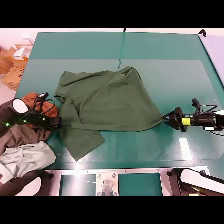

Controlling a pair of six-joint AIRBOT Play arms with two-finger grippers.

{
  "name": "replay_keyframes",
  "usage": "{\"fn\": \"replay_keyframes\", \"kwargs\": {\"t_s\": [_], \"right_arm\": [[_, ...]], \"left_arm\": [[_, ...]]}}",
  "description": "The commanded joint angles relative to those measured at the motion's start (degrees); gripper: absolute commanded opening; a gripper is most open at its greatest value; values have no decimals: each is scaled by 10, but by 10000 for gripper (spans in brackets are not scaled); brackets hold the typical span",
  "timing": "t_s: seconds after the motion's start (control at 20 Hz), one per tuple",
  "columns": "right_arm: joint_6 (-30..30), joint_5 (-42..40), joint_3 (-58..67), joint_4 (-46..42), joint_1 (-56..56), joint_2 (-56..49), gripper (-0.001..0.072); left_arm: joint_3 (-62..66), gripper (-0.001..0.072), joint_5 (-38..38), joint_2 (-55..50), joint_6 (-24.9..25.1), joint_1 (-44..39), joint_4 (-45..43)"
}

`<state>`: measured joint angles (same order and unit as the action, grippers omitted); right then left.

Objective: Fold the shirts.

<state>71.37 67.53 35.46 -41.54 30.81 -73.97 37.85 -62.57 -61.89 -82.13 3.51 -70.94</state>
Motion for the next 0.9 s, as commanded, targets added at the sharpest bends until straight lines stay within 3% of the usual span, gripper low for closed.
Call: {"fn": "replay_keyframes", "kwargs": {"t_s": [0.0,0.05,0.25,0.45,0.7,0.85], "right_arm": [[-31,-65,0,46,-41,-30,139],[-46,-74,6,62,-52,-31,26],[-41,2,109,62,-58,3,13],[9,40,297,64,-54,123,13],[37,-49,560,70,6,259,13],[37,-131,652,70,64,320,13]], "left_arm": [[1,25,-1,-2,4,0,5],[2,24,-3,-1,17,0,13],[110,24,-75,7,27,0,25],[385,24,-150,16,27,0,86],[784,24,-99,16,27,-1,178],[920,24,-42,38,29,-1,193]]}}
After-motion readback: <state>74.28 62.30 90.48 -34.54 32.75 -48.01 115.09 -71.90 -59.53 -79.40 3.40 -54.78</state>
